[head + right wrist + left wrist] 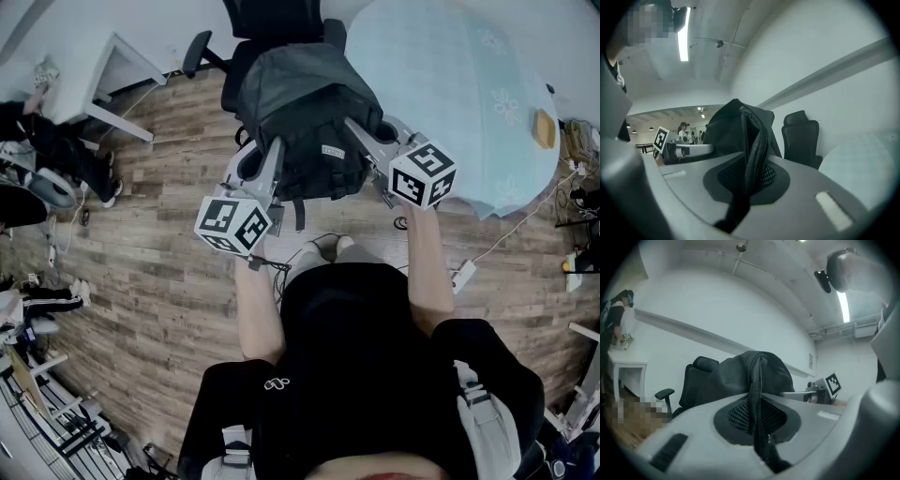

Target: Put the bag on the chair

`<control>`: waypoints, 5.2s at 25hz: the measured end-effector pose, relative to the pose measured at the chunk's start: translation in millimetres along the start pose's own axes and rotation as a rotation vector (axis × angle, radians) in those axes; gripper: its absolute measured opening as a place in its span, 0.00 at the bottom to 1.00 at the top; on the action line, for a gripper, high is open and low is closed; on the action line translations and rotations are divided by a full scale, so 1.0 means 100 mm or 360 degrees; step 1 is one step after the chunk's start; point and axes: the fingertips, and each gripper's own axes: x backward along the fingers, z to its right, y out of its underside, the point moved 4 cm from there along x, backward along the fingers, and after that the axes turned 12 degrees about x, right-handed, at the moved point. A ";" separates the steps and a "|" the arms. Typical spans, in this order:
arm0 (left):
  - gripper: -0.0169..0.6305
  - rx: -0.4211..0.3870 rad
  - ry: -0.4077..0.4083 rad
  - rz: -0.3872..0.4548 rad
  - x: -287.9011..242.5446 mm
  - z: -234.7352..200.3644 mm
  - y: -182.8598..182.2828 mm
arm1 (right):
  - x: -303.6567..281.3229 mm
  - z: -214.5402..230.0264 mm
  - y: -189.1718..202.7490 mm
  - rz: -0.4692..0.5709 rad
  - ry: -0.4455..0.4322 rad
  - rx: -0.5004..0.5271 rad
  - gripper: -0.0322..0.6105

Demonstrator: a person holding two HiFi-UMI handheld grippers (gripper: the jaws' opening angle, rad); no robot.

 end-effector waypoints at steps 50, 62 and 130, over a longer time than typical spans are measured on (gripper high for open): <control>0.05 0.0067 -0.0038 -0.0053 -2.12 -2.39 -0.89 | -2.58 2.03 0.07 0.0029 -0.0003 -0.0016 0.08; 0.05 0.0185 0.0052 -0.0174 -3.10 -3.94 -1.37 | -4.13 2.88 0.18 -0.0038 0.0083 -0.0157 0.08; 0.03 0.0355 -0.0170 -0.0049 -4.26 -4.52 -1.57 | -4.50 4.19 0.17 0.0152 0.0486 -0.0408 0.06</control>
